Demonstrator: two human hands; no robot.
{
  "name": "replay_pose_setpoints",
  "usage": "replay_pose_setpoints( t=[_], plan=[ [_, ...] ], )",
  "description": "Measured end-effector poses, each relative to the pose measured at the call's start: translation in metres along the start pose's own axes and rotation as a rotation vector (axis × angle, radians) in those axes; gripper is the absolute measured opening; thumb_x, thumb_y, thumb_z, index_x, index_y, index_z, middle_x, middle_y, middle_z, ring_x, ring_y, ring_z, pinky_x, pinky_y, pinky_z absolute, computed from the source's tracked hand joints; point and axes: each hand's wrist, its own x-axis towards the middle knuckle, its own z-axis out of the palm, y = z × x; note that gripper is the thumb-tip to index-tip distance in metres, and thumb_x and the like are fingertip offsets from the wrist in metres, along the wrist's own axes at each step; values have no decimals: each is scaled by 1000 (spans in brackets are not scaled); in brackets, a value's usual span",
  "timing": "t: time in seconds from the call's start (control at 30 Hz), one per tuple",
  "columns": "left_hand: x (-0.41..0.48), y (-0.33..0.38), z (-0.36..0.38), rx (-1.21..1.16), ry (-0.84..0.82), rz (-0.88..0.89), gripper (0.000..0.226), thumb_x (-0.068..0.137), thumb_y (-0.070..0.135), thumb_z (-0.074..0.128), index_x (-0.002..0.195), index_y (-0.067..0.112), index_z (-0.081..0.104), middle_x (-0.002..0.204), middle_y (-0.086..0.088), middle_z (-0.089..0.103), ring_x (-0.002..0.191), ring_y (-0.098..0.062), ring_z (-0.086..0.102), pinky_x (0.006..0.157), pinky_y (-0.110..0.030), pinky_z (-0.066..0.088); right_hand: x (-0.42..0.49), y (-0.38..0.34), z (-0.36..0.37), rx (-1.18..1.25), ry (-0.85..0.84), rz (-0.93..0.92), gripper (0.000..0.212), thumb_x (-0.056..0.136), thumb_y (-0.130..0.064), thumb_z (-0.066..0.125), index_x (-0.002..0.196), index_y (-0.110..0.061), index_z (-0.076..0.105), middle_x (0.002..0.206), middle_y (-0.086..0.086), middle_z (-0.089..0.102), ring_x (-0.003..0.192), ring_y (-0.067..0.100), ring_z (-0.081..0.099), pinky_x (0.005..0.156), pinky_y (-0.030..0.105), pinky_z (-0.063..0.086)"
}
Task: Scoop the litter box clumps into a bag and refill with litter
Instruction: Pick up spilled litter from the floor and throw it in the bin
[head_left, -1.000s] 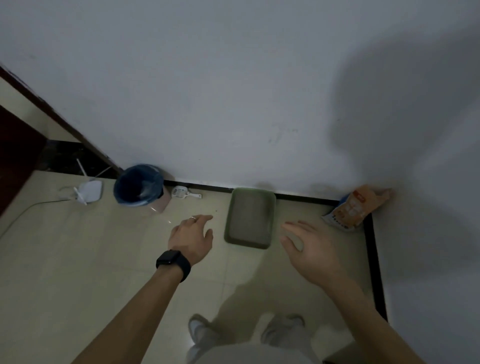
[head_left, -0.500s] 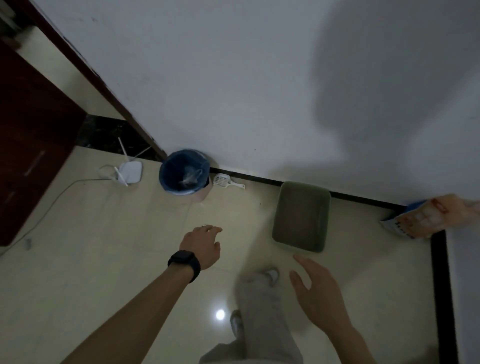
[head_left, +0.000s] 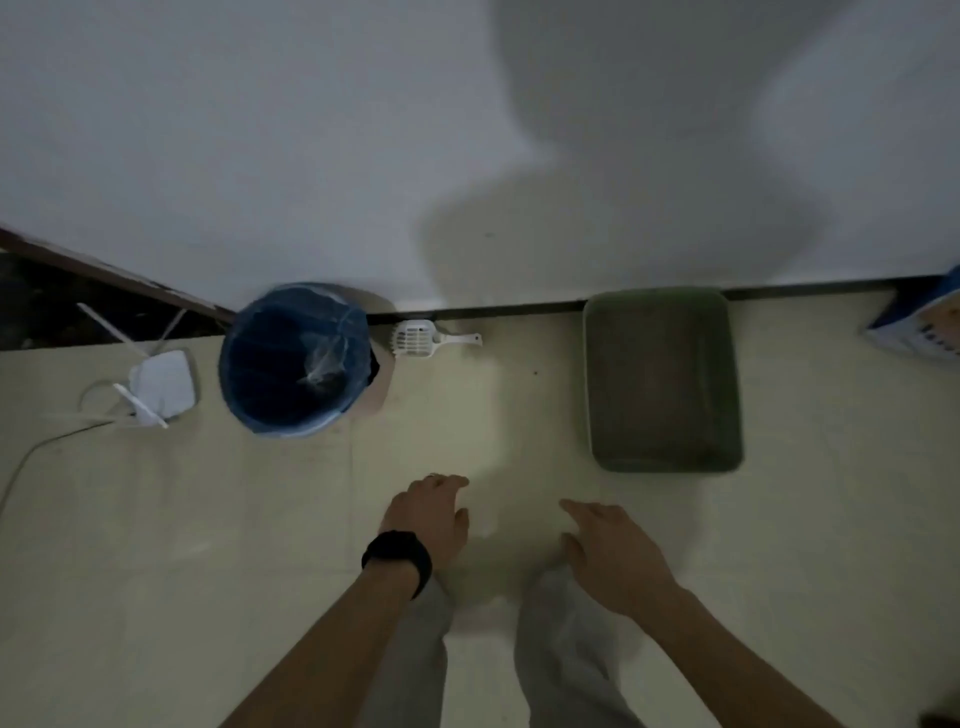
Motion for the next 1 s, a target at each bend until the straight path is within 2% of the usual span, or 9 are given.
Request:
replay_pose_setpoints(
  t=[0.07,0.2,0.33,0.5,0.57,0.73,0.83,0.93,1.0],
  plan=[
    [63,-13,24,46,-49,21,47,100,35,42,147,28,36,149,-1,41,130,-22,43,107,-34,36,52,18,27,-10,-36,82,51,99,-37,40,149,-26,32,138,2,51,126,24,45,102,37,43],
    [172,-40,80,314,-200,105,47,100,35,39,146,25,35,145,-5,43,128,-26,43,107,-40,35,136,47,100,47,-61,231,51,97,-38,43,146,-24,36,131,5,57,123,26,51,100,42,46],
    [266,-61,135,293,-113,141,45,101,34,39,145,25,38,146,-4,42,128,-26,44,106,-41,37,228,72,164,111,35,242,50,96,-34,46,144,-21,41,134,7,55,124,27,51,103,39,44],
    [380,-65,176,93,181,284,51,99,39,46,147,27,35,157,-3,27,140,-25,29,113,-41,29,349,101,203,231,407,173,48,95,-28,54,141,-13,47,136,14,54,119,33,54,101,37,44],
    [417,-65,188,15,316,350,52,98,42,50,146,26,39,155,-4,31,139,-25,30,112,-41,30,391,109,209,279,548,145,47,94,-27,57,138,-13,50,132,14,55,112,33,59,96,38,48],
    [493,-59,202,-118,662,535,37,89,43,65,121,25,67,119,-2,59,105,-26,53,84,-39,48,474,126,204,309,833,70,47,90,-27,62,133,-11,54,121,13,58,99,30,62,91,38,50],
    [526,-59,204,-110,782,636,25,84,44,69,102,28,76,103,3,66,96,-23,51,74,-34,45,508,129,199,285,907,62,44,90,-30,64,131,-13,59,115,11,58,92,28,60,87,37,52],
    [544,-64,209,-90,884,712,26,86,49,61,91,31,78,95,13,68,88,-16,44,70,-28,37,525,132,200,284,985,29,32,92,-27,64,119,-11,68,107,9,62,87,23,62,83,34,53],
    [545,-66,216,-48,905,764,22,87,46,62,85,31,78,91,14,69,83,-17,48,67,-28,38,528,136,203,275,1031,3,24,92,-21,65,110,-8,73,100,7,66,83,21,64,81,31,54]
  ],
)
